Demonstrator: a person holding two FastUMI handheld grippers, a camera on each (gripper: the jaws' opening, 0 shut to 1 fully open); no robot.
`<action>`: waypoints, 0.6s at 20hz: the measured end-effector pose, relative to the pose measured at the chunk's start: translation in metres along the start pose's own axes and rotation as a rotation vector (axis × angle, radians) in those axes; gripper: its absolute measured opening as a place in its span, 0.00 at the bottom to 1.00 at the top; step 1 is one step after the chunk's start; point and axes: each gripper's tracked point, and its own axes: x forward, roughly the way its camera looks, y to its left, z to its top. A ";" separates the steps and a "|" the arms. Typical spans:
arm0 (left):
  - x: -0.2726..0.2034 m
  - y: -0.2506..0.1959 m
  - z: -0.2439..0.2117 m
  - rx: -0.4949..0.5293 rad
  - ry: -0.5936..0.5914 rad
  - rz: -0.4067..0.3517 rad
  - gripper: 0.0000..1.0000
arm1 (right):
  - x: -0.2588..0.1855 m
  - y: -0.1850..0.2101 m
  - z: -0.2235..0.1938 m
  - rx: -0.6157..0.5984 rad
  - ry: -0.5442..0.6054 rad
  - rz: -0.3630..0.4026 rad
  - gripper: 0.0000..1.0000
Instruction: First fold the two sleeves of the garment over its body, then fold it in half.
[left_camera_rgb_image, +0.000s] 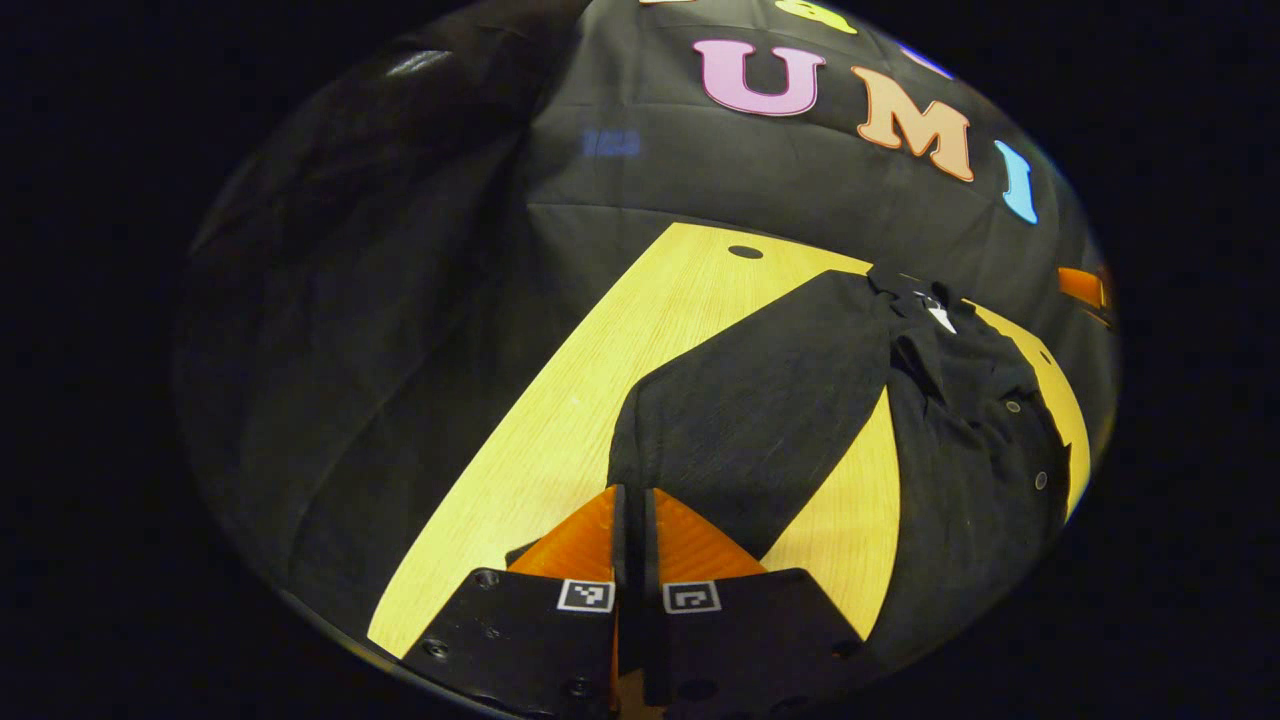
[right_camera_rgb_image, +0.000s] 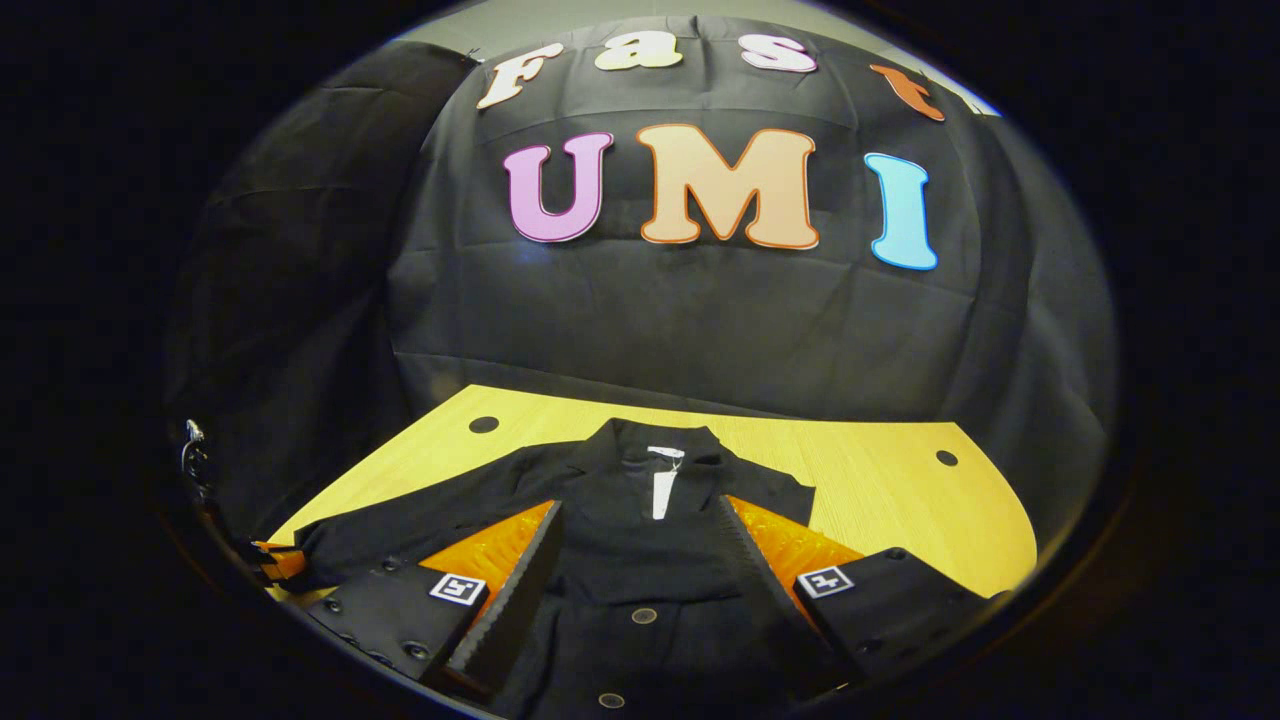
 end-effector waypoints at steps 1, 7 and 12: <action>0.000 -0.003 0.002 0.011 -0.001 0.002 0.02 | -0.003 -0.004 -0.002 0.008 0.000 -0.001 0.97; -0.012 -0.019 0.016 0.046 -0.015 0.011 0.00 | -0.025 -0.041 -0.012 0.010 0.005 -0.030 0.97; -0.026 -0.044 0.068 0.034 -0.109 -0.011 0.00 | -0.041 -0.068 -0.020 0.033 0.007 -0.042 0.97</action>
